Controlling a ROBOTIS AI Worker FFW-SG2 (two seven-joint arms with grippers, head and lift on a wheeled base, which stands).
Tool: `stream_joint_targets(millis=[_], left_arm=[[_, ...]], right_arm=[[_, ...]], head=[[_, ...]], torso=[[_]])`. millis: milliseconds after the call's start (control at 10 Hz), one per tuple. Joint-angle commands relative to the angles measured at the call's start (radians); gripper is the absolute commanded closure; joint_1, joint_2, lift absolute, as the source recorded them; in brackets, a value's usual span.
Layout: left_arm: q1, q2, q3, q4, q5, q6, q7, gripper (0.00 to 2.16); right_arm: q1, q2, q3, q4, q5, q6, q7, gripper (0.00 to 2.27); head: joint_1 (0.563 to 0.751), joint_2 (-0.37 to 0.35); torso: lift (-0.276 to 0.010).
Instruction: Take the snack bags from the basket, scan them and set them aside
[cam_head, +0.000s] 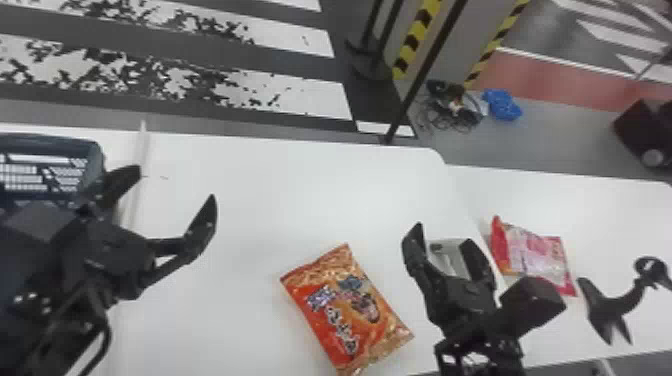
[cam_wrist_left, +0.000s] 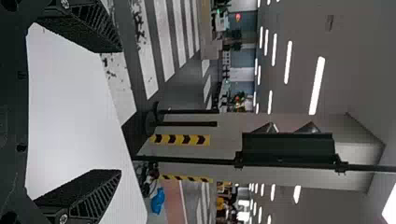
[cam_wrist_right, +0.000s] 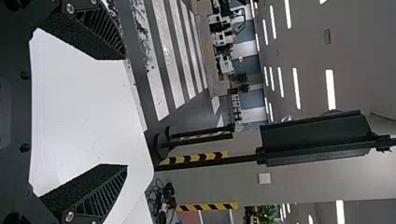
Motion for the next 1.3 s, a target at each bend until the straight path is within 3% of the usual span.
stream_joint_targets(millis=[0, 200, 300, 400, 600, 800, 1000, 1200], left_arm=[[0.056, 0.002, 0.058, -0.007, 0.021, -0.087, 0.019, 0.07], [0.145, 0.002, 0.138, -0.022, 0.077, -0.142, 0.015, 0.07], [0.203, 0.002, 0.192, -0.036, 0.119, -0.213, 0.002, 0.07], [0.262, 0.000, 0.256, -0.045, 0.183, -0.286, -0.032, 0.07], [0.355, 0.000, 0.336, -0.105, 0.228, -0.295, -0.043, 0.07], [0.427, -0.010, 0.365, -0.171, 0.245, -0.274, -0.037, 0.07], [0.452, -0.020, 0.365, -0.174, 0.260, -0.246, -0.001, 0.07], [0.452, -0.024, 0.355, -0.186, 0.265, -0.197, 0.000, 0.07]], right_arm=[[0.002, 0.004, 0.027, -0.001, 0.024, 0.053, 0.000, 0.11], [0.022, 0.002, 0.069, -0.007, 0.137, 0.071, 0.000, 0.11], [0.047, -0.009, 0.096, -0.019, 0.215, 0.056, 0.000, 0.11], [0.070, -0.018, 0.099, -0.030, 0.222, 0.047, 0.022, 0.11], [0.106, -0.038, 0.102, -0.059, 0.245, 0.053, 0.077, 0.11], [0.154, -0.061, 0.109, -0.082, 0.303, 0.053, 0.160, 0.11], [0.182, -0.071, 0.109, -0.070, 0.367, 0.056, 0.226, 0.12], [0.208, -0.079, 0.121, -0.073, 0.473, 0.129, 0.256, 0.15]], head=[[0.695, -0.350], [0.695, -0.283], [0.695, -0.241], [0.695, -0.217], [0.695, -0.102], [0.695, -0.015], [0.695, 0.039], [0.695, 0.075]], torso=[[-0.075], [-0.075], [-0.075], [-0.075], [-0.075], [-0.075], [-0.075], [-0.075]])
